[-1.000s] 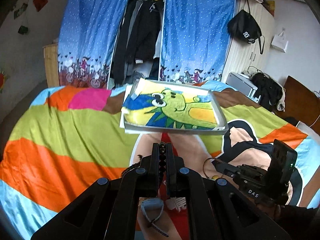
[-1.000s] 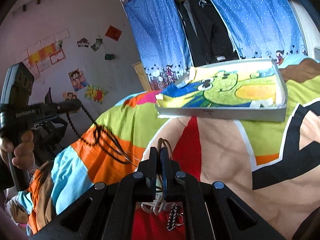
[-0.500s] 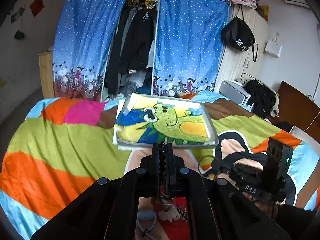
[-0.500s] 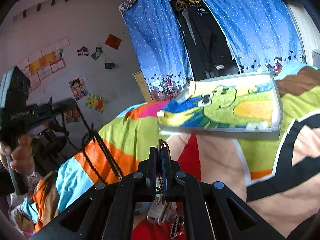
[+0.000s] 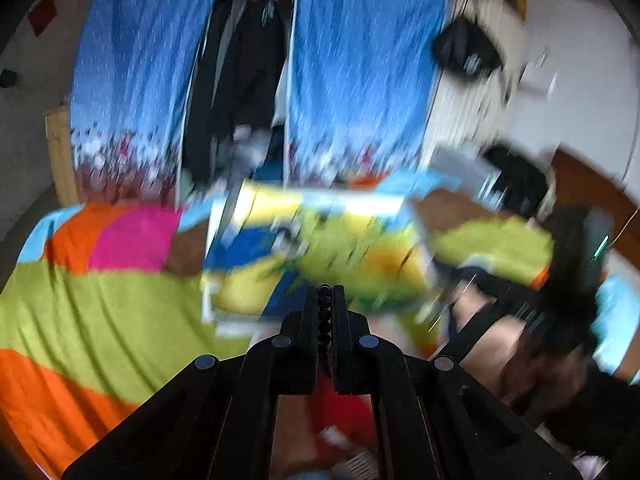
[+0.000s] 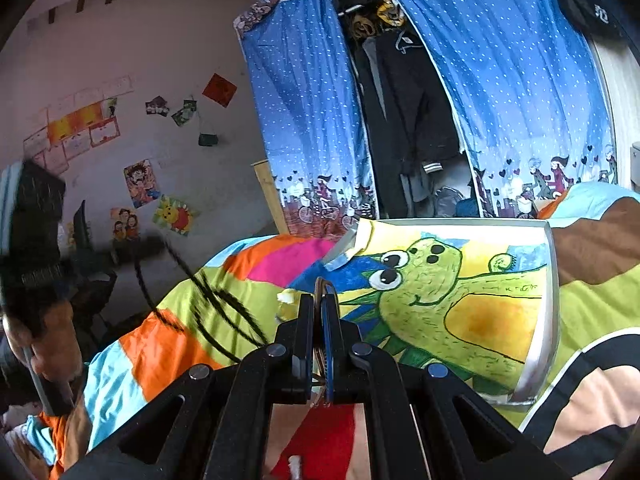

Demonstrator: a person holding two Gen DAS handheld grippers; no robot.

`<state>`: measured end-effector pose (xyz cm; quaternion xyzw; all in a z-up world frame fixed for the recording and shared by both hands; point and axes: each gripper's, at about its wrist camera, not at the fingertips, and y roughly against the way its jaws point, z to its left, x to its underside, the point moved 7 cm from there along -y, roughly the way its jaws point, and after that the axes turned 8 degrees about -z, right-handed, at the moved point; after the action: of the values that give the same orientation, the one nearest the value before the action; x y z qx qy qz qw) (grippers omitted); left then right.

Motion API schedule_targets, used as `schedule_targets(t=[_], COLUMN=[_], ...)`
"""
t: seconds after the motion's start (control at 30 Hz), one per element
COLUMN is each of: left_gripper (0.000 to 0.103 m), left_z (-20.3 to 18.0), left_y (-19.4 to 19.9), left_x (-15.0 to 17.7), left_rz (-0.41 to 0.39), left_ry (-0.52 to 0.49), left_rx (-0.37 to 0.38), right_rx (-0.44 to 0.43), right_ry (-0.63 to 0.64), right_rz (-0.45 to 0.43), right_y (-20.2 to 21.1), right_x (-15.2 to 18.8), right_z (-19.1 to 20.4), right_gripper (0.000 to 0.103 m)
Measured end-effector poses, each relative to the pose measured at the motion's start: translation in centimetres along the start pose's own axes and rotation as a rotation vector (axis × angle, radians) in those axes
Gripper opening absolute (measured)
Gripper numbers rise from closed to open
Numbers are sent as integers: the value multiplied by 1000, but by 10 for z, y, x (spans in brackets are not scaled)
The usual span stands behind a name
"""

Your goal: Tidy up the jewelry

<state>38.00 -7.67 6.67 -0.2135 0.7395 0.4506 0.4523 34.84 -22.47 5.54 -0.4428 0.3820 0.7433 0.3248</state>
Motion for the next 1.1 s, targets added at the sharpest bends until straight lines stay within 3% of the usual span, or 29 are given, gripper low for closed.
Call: schedule_targets(t=[0.1,0.3,0.37,0.43,0.67,0.8,0.97,1.1], left_gripper=[3,3,3,3,3,3,3,3], left_z=[21,17,19,23,36,26,18,23], left_y=[-7,9,-16,-28,-29,-33,-74,-96], left_x=[16,-16,2,15,12,-6,-14,-24], left_rz=[17,-58,67,116,69,34,61,38], left_ry=[93,42,-13,-16,57,41,40,84], left_rx=[24,69,34,36,108,145,171,162], right_rx=[15,35,36,37,46,56,67,73], right_ry=[-11,-24,-44,-62,-73,-80,-95,-123], right_rz=[27,55,58,62,66,66,66,71], right_y=[-13,-32,-37,-42,-51,-55,-58,-67], right_x=[6,17,21,23,24,20,14,11], right_z=[-11,-26,-30,-32,-37,-43,-53,-63], right_gripper=[5,5,5,5,5,5,5,5])
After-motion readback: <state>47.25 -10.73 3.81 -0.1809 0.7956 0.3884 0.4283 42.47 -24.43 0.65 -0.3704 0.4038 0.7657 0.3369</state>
